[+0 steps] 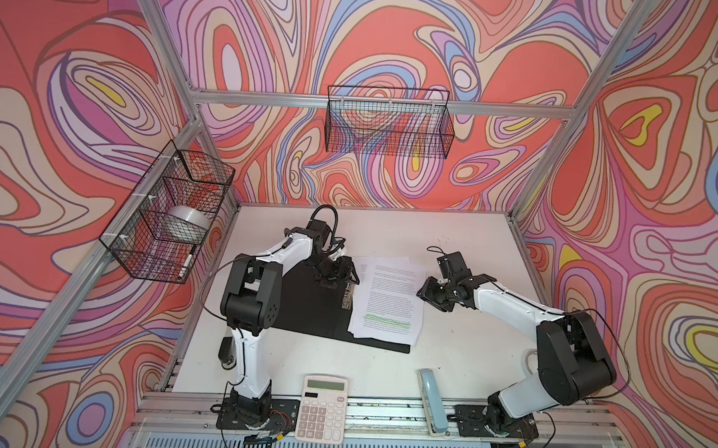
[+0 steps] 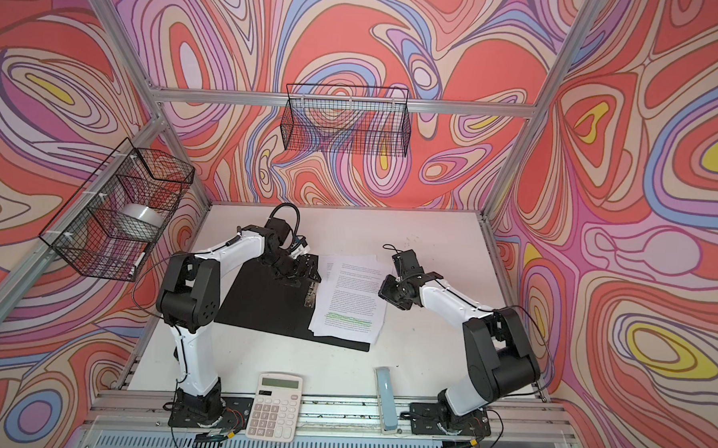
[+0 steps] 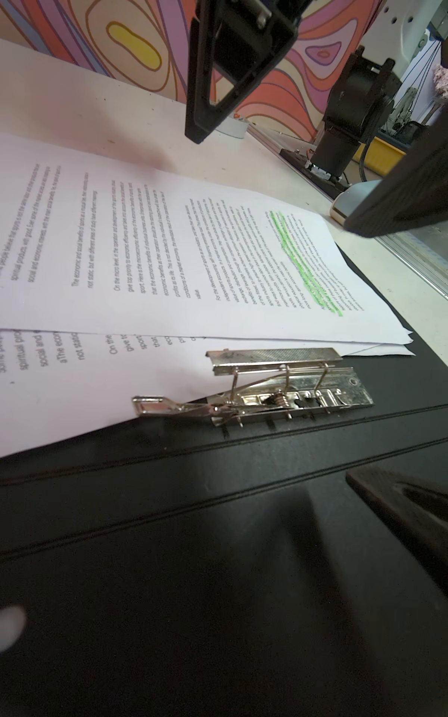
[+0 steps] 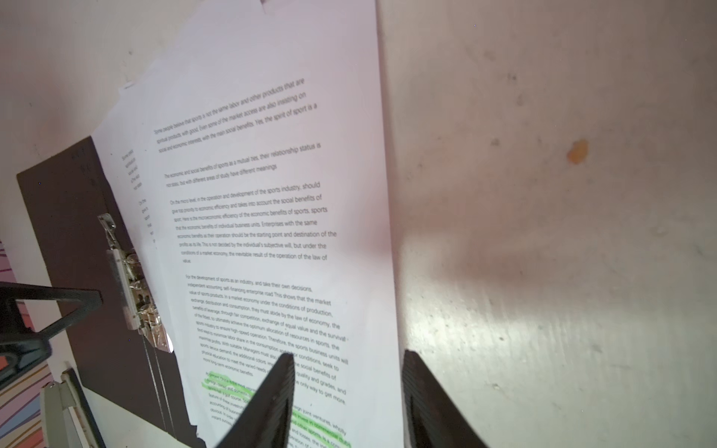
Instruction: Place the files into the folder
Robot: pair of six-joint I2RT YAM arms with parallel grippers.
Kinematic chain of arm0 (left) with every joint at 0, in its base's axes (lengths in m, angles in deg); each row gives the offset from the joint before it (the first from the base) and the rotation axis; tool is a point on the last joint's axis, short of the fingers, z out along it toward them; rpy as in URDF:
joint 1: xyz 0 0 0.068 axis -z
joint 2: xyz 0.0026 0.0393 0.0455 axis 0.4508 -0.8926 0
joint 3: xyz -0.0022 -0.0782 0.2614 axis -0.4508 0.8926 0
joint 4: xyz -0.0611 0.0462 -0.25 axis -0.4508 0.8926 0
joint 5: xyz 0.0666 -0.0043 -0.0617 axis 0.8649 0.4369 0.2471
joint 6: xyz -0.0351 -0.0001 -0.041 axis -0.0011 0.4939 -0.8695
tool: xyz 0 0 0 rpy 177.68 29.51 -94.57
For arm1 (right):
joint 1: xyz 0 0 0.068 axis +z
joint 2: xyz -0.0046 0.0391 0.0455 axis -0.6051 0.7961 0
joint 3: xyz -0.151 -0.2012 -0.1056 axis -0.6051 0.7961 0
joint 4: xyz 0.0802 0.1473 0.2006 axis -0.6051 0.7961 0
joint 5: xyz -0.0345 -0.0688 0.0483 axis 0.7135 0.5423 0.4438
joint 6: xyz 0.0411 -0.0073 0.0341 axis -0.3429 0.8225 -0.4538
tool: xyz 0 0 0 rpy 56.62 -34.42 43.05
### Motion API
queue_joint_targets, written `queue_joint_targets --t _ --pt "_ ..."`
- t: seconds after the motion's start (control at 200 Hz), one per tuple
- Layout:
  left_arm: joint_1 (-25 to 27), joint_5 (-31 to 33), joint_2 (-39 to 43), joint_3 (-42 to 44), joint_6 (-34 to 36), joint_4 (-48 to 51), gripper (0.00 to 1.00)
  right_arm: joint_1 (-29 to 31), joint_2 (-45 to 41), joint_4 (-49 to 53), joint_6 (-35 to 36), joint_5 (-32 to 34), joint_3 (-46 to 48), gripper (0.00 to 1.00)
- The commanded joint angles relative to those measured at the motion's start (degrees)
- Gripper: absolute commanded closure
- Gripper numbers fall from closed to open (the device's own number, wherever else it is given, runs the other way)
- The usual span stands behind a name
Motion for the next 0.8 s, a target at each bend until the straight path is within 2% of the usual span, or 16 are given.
queue_joint_targets --t 0.0,0.105,0.431,0.796 --pt "0.31 0.25 -1.01 -1.47 0.91 1.51 0.07 0.07 -0.64 -1.03 -1.82 0.71 3.13 0.52" --pt "0.31 0.21 -0.76 -0.91 0.83 1.35 0.07 0.03 0.42 -4.18 -2.33 -1.94 4.57 0.52" --pt "0.31 0.18 -0.79 -0.06 0.91 1.32 0.07 0.29 5.34 -5.12 0.47 -6.99 1.85 0.53" --pt "0.31 -0.13 -1.97 -1.03 0.91 1.68 0.07 4.79 11.19 2.80 6.01 -5.52 -8.21 0.53"
